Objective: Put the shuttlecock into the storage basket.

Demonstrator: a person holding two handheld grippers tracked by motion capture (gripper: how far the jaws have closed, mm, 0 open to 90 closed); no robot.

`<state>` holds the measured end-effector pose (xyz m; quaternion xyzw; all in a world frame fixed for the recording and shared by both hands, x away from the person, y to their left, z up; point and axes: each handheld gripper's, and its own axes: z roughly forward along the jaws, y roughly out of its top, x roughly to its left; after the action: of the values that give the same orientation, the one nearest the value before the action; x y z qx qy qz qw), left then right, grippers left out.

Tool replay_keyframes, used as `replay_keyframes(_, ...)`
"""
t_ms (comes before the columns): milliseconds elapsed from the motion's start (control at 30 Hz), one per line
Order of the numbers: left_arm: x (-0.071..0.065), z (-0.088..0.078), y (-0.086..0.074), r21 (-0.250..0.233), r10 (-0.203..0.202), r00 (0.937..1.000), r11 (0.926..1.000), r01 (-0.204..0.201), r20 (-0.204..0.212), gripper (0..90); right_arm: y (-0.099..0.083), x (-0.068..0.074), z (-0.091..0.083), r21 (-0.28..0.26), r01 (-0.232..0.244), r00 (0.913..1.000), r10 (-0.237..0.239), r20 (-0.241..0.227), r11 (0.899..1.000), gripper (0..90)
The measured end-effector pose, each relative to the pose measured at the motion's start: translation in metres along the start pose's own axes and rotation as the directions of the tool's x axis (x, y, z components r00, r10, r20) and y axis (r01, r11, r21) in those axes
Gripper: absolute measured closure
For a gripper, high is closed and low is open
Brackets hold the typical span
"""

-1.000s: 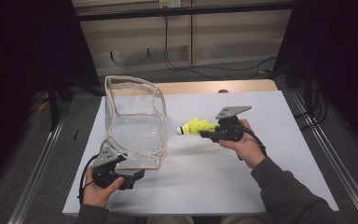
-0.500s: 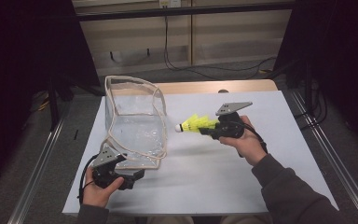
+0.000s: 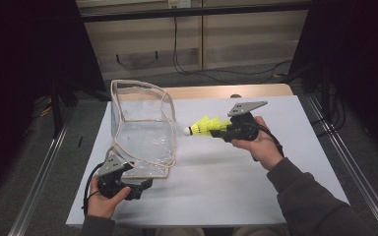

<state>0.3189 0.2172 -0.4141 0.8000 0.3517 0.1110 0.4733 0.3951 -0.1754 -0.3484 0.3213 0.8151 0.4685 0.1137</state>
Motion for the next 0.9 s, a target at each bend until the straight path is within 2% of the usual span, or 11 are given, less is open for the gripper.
replay_keyframes(300,0.000,0.000,0.000,-0.001,0.000,1.0000,1.0000,-0.001,-0.002,4.8,0.006,0.001,-0.001,-0.002,-0.004,0.9999,0.004,-0.011,1.000,83.0)
replay_keyframes(900,0.000,0.000,0.000,-0.004,0.001,1.0000,1.0000,-0.001,0.000,4.8,0.026,0.010,-0.001,-0.002,0.030,0.9991,-0.030,-0.029,1.000,83.0)
